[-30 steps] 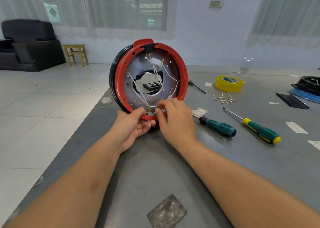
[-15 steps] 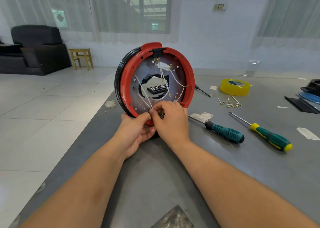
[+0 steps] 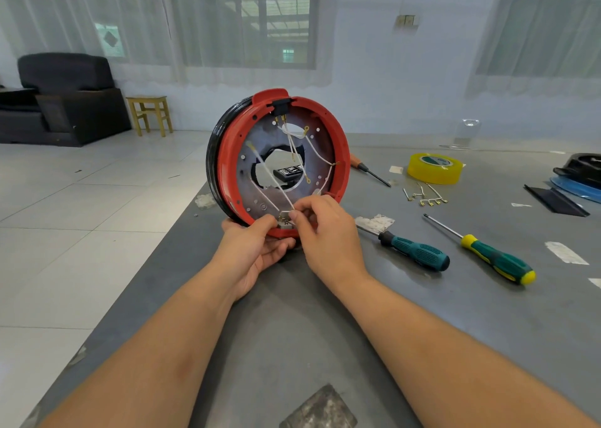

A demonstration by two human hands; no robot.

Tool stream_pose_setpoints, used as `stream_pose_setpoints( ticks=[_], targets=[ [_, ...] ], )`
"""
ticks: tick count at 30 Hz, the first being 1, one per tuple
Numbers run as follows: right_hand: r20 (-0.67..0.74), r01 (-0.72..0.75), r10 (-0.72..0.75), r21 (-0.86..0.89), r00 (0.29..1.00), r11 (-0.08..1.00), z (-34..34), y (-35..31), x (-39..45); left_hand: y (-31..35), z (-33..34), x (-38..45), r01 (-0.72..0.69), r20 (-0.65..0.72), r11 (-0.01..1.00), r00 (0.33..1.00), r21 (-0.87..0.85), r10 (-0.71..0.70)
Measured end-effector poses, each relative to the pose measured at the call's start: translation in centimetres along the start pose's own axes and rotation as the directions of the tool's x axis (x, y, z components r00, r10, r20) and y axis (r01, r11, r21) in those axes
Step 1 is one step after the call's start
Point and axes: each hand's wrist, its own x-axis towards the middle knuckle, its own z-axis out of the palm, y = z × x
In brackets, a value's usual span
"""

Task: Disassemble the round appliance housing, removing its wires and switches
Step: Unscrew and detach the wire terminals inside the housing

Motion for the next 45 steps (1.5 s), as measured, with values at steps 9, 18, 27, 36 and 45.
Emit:
stream_pose_setpoints(
  ticks=[9, 18, 27, 36, 45],
  targets=[
    [-0.093, -0.250, 0.254, 0.057, 0.963, 0.967, -7.6, 1.8, 0.5, 0.2, -0.1, -0.2, 0.015, -0.030, 1.000, 0.999, -0.027, -0.016],
    [0.003, -0.665, 0.703, -0.321, 0.711, 0.674, -11.3, 9.3, 7.6, -0.3, -0.1, 0.6, -0.018, -0.077, 0.999, 0.997, -0.046, 0.014],
    [-0.066, -0.694, 0.796, -0.536, 0.601, 0.480, -9.5, 15.2, 11.1, -1.1, -0.5, 1.3, -0.053, -0.093, 0.995, 0.995, -0.089, 0.045],
    [-0.084, -0.614, 0.757, -0.646, 0.648, 0.454, -8.2, 16.8, 12.1, -1.2, -0.6, 1.3, -0.059, -0.075, 0.994, 0.996, -0.097, 0.052],
    [-0.040, -0.524, 0.720, -0.713, 0.693, 0.465, -9.0, 16.9, 11.4, -0.9, -0.5, 0.8, -0.057, -0.077, 0.995, 0.996, -0.082, 0.051]
  ],
)
